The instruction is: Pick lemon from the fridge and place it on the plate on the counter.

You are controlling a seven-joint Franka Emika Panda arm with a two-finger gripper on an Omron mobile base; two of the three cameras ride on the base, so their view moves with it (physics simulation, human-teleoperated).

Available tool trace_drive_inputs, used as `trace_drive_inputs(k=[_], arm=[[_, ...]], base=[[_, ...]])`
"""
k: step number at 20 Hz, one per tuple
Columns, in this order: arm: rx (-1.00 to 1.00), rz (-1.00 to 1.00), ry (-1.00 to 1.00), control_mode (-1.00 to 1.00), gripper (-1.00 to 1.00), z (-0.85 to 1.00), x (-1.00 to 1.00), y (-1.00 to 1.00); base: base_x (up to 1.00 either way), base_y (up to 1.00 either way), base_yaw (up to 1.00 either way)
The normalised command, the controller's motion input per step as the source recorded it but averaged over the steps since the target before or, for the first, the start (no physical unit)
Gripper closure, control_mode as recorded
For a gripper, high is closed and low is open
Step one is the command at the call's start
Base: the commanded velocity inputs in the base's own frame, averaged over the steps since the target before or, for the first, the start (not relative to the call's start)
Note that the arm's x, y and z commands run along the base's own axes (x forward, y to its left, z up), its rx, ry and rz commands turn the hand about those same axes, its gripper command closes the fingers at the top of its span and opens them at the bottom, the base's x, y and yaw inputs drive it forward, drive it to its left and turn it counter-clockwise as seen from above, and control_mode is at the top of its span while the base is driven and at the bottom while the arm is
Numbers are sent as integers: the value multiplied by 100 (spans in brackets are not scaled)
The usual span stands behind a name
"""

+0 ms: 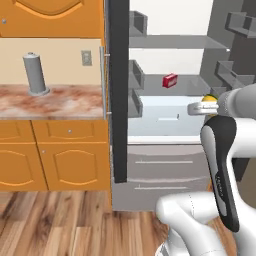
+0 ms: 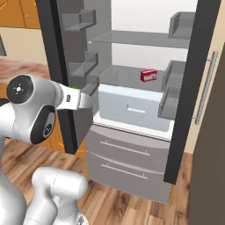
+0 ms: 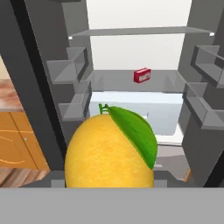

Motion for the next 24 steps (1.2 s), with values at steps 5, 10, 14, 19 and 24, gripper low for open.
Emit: trace_drive_inputs(k=[5,10,14,19,24], arm=[[0,0,0,100,100,0,0,0],[0,0,0,100,100,0,0,0],[0,0,0,100,100,0,0,0],[0,0,0,100,100,0,0,0],[0,0,0,100,100,0,0,0]], base=[[-41,2,17],[-26,10,22],[-10,18,24],[-5,22,24],[-4,23,23]])
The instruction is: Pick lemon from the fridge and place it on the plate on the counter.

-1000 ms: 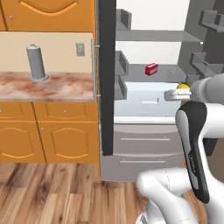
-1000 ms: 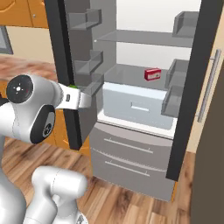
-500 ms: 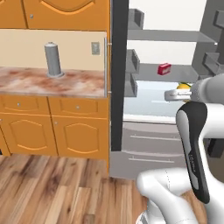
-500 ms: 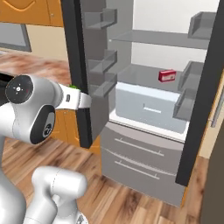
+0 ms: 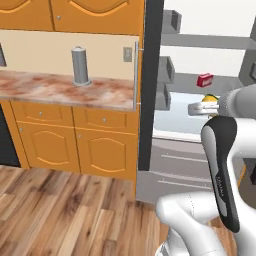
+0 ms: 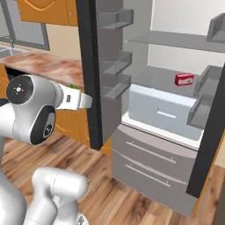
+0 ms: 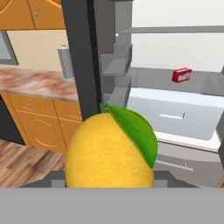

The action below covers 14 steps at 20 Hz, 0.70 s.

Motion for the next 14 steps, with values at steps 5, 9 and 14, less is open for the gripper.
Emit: trace_drive_inputs(k=[5,9,14], arm=[[0,0,0,100,100,0,0,0],[0,0,0,100,100,0,0,0],[0,0,0,100,100,0,0,0]], base=[[-3,26,27],[-2,31,30],[-1,35,31]])
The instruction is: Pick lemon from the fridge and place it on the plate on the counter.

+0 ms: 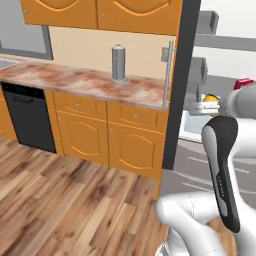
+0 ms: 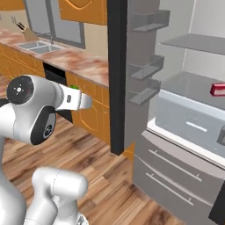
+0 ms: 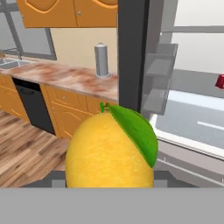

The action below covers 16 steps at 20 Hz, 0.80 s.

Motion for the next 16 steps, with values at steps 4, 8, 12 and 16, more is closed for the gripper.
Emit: trace_drive_inputs(k=[4,8,12,16], arm=[[0,0,0,100,100,0,0,0],[0,0,0,100,100,0,0,0],[0,0,0,100,100,0,0,0],[0,0,0,100,100,0,0,0]], base=[[0,32,30],[0,31,29],[0,29,28],[0,29,28]])
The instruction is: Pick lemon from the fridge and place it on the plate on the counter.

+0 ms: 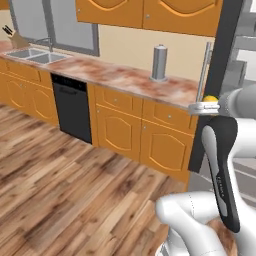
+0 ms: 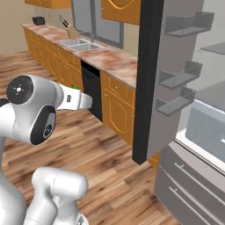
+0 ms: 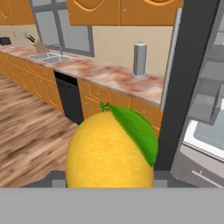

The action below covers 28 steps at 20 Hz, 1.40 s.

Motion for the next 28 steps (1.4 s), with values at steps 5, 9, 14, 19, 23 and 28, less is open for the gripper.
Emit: trace_drive_inputs(k=[5,9,14,19,23,28], arm=[[0,0,0,100,100,0,0,0],[0,0,0,100,100,0,0,0],[0,0,0,100,100,0,0,0],[0,0,0,100,100,0,0,0],[0,0,0,100,100,0,0,0],[0,0,0,100,100,0,0,0]], base=[[2,31,27],[16,29,25],[29,29,25],[48,29,24],[59,26,23],[64,18,23]])
